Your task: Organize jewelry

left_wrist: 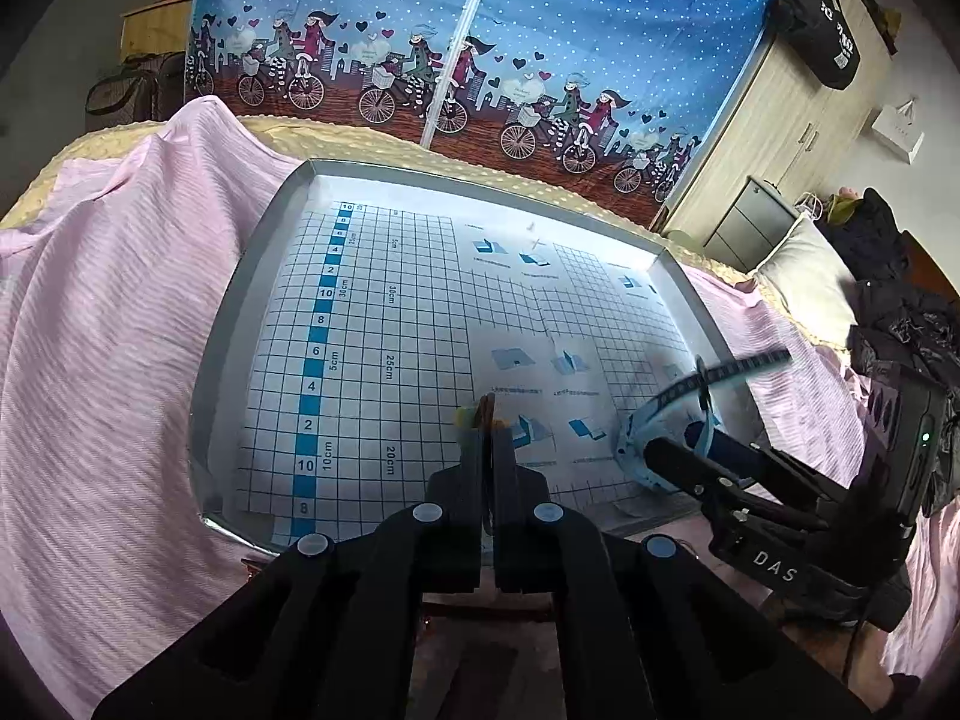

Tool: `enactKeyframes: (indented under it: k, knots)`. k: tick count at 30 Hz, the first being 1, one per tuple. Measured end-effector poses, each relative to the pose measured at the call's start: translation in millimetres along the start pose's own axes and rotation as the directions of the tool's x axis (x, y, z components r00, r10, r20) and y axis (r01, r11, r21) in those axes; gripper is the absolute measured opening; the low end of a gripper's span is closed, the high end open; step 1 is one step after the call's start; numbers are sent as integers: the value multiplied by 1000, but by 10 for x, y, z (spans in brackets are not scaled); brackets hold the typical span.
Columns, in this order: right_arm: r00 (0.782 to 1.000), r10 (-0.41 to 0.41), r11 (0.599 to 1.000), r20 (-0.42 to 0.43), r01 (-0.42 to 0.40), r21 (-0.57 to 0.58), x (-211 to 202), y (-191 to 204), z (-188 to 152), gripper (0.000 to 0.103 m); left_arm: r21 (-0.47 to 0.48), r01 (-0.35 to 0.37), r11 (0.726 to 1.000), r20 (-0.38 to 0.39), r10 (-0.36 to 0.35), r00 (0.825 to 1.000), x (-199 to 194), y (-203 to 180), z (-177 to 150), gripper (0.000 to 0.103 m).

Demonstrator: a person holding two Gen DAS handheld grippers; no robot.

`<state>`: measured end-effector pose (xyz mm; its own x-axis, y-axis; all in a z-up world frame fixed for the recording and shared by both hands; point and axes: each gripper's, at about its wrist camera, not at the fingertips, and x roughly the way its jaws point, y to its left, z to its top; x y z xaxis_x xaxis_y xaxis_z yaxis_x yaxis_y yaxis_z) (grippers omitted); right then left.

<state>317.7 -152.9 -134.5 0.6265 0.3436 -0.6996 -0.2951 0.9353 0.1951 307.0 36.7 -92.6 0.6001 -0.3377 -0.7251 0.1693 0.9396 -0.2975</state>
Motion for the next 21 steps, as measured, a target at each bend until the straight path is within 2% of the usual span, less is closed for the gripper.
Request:
enactKeyframes:
  k: [2, 4, 6, 9, 10, 13, 15, 18, 21]
  knots:
    - [1000, -11, 1000, 3, 11, -11, -45, 9, -18, 57, 2, -19, 1000, -8, 19, 1000, -5, -8, -30, 17]
    - [1000, -26, 1000, 12, 26, -11, -89, 13, -24, 66, -10, -31, 999, 0, 31, 1000, -39, -2, -68, 63]
    - [999, -25, 1000, 32, 25, -8, -193, 28, -67, 72, -22, -36, 999, 16, 36, 999, -111, 5, -92, 83]
    - [997, -30, 999, 72, 31, -15, -400, 80, -110, 83, -19, -44, 999, 58, 45, 997, -306, -21, -140, 89]
    - [996, -27, 999, 90, 28, -20, -481, 112, -127, 90, -16, -50, 999, 86, 51, 995, -403, -36, -150, 99]
    - [987, -18, 999, 157, 25, -42, -759, 208, -149, 103, -5, -73, 997, 199, 73, 977, -756, -96, -166, 102]
    - [978, -14, 998, 209, 25, -50, -960, 262, -174, 103, 1, -99, 995, 270, 95, 958, -981, -147, -183, 102]
    - [963, 12, 999, 270, 1, -48, -1246, 342, -242, 103, -8, -92, 996, 342, 89, 936, -1290, -223, -285, 102]
    - [951, 15, 998, 308, 5, -63, -1501, 447, -322, 103, -9, -90, 996, 364, 87, 927, -1526, -300, -449, 102]
